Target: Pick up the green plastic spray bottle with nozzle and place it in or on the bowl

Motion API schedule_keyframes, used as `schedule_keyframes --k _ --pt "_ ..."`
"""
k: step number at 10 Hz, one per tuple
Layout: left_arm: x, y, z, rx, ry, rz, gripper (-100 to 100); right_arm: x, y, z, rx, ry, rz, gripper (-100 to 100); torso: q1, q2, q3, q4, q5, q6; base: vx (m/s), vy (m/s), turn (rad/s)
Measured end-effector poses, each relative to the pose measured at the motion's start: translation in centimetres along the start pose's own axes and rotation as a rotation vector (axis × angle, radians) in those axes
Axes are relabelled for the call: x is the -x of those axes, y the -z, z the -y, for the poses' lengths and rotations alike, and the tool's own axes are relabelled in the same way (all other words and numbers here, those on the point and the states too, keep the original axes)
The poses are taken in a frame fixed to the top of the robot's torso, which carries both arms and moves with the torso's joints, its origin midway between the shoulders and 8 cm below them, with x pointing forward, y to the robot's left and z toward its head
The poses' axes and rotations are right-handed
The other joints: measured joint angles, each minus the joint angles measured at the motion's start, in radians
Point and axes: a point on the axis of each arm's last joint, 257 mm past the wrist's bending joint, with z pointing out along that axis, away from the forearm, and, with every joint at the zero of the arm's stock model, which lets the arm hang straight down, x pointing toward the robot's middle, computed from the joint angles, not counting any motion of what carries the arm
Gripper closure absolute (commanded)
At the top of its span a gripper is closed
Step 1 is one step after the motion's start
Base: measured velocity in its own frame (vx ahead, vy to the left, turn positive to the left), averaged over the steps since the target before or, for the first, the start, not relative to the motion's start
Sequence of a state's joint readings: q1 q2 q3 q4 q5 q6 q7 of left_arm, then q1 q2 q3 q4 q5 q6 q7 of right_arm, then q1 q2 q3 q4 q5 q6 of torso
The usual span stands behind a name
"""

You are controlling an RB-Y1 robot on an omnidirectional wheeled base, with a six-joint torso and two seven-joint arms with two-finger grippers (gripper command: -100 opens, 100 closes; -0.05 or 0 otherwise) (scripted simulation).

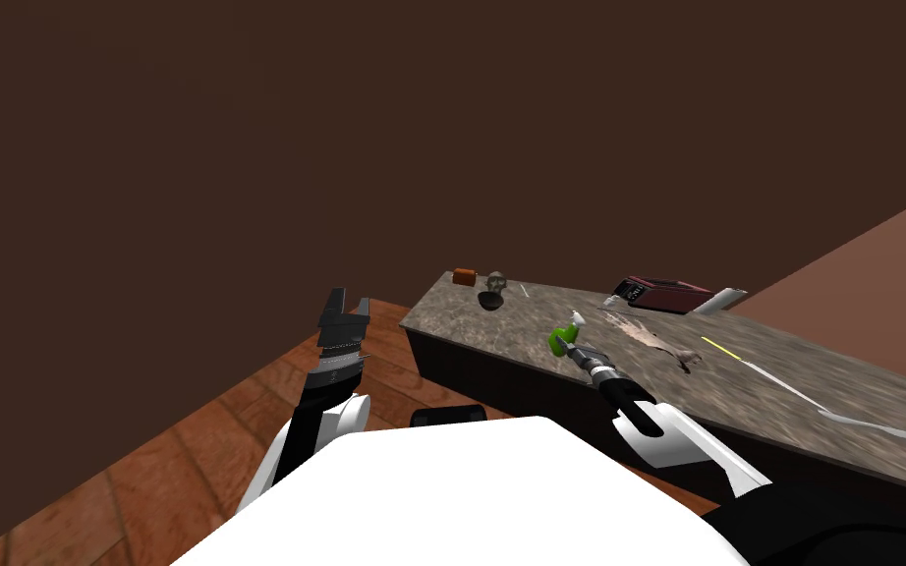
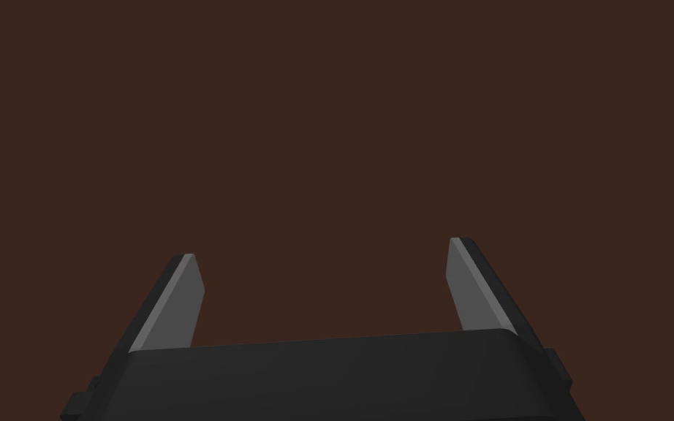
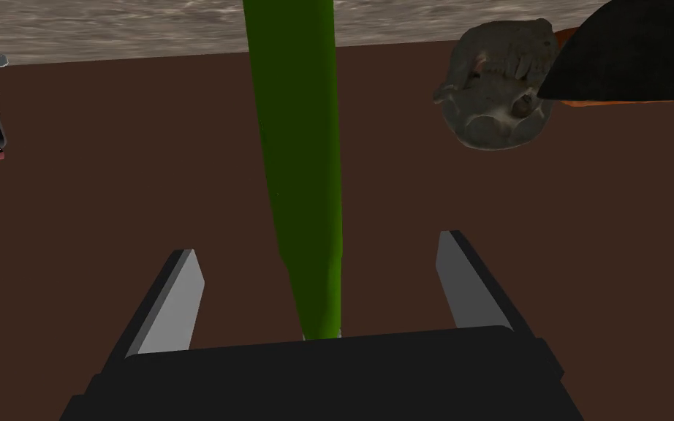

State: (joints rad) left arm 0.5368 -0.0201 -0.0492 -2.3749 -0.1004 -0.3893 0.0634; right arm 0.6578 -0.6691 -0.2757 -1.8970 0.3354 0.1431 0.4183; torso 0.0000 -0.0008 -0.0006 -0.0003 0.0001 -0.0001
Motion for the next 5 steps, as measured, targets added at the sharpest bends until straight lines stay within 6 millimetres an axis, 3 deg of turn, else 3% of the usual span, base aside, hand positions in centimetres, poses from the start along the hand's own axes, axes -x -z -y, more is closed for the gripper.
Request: schedule_keyframes --k 1,5 --pt "0.00 0.00 0.00 0.000 0.000 0.000 0 0.00 0.00 0.00 0.000 0.000 0.000 100 0.000 0.001 0.000 0.000 0.000 0.000 0.000 0.000 0.000" --pt "0.00 0.00 0.00 0.000 0.000 0.000 0 0.03 -0.01 0.01 0.000 0.000 0.000 100 0.000 0.001 0.000 0.000 0.000 0.000 0.000 0.000 0.000"
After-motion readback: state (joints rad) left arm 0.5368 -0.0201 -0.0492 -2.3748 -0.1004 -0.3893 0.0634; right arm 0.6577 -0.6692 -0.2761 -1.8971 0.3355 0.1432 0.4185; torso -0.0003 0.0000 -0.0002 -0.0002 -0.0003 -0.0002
